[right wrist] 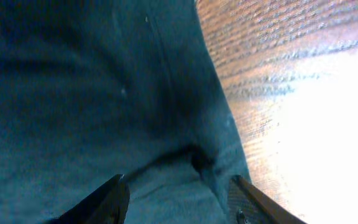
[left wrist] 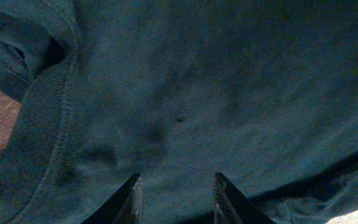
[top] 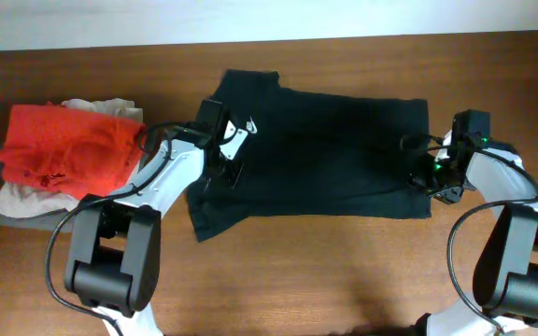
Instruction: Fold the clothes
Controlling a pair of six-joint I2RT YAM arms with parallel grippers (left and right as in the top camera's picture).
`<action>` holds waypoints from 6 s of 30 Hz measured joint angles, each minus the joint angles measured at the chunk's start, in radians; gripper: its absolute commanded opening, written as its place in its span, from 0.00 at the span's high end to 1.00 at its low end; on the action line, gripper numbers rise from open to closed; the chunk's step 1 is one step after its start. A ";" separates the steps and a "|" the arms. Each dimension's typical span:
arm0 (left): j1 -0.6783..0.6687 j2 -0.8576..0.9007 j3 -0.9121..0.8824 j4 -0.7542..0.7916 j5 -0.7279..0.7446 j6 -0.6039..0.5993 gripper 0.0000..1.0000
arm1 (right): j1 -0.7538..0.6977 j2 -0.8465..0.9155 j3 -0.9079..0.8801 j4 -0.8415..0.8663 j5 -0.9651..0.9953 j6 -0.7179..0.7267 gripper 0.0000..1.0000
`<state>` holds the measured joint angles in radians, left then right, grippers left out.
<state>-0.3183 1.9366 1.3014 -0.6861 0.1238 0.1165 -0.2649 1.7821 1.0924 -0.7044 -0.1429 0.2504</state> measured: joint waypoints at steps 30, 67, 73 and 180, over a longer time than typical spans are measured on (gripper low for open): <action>0.000 0.002 0.000 0.003 0.000 0.000 0.64 | 0.000 -0.045 -0.036 -0.106 -0.026 -0.044 0.96; 0.000 0.003 0.040 -0.230 0.018 0.000 0.69 | 0.000 -0.126 -0.036 -0.413 0.203 0.180 0.79; 0.000 -0.001 0.087 -0.293 0.057 0.007 0.83 | 0.000 -0.126 -0.036 -0.310 0.037 0.073 0.86; -0.013 -0.259 -0.438 -0.138 0.556 -0.048 0.99 | 0.000 -0.450 -0.036 -0.357 -0.143 -0.040 0.46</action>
<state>-0.3313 1.6779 0.8631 -0.8246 0.6796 0.0685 -0.2649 1.3323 1.0561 -1.0618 -0.2859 0.2100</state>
